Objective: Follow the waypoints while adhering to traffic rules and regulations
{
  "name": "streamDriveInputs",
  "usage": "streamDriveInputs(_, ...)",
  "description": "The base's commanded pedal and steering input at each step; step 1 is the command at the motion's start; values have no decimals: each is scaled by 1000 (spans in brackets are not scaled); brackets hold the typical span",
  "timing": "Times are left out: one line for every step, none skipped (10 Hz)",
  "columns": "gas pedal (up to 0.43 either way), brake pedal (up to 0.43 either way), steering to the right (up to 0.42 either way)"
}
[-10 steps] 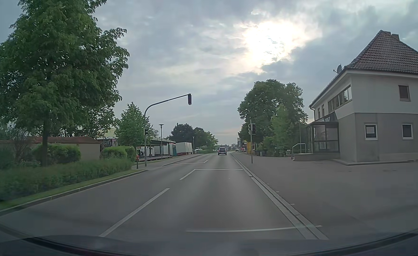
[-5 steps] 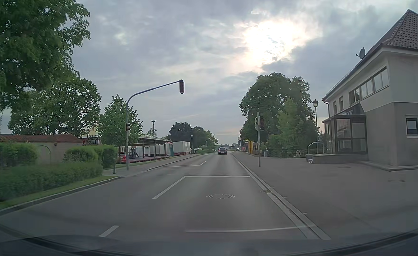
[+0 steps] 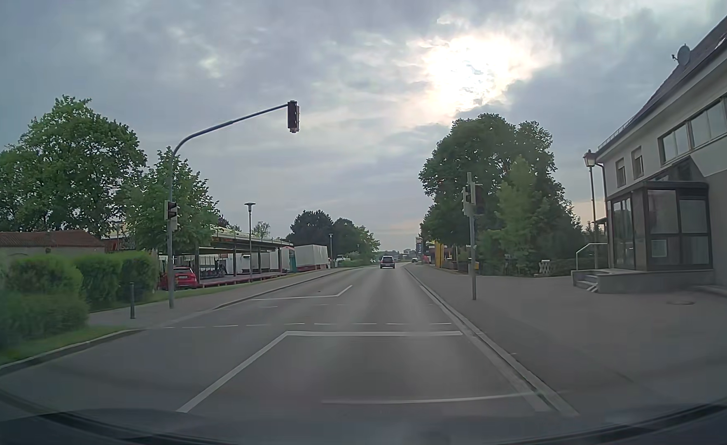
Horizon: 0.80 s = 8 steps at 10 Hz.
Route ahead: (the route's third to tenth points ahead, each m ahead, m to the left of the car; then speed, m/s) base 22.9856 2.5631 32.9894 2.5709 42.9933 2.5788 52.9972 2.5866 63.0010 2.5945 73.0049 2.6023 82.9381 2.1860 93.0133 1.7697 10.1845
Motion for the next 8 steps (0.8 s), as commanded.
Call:
streamDriveInputs(130, 0, -1)
streamDriveInputs(130, 0, -1)
streamDriveInputs(130, 0, -1)
streamDriveInputs(130, 0, -1)
streamDriveInputs(130, 0, 0)
streamDriveInputs(130, 0, 0)
streamDriveInputs(118, 0, 0)
streamDriveInputs(118, 0, 0)
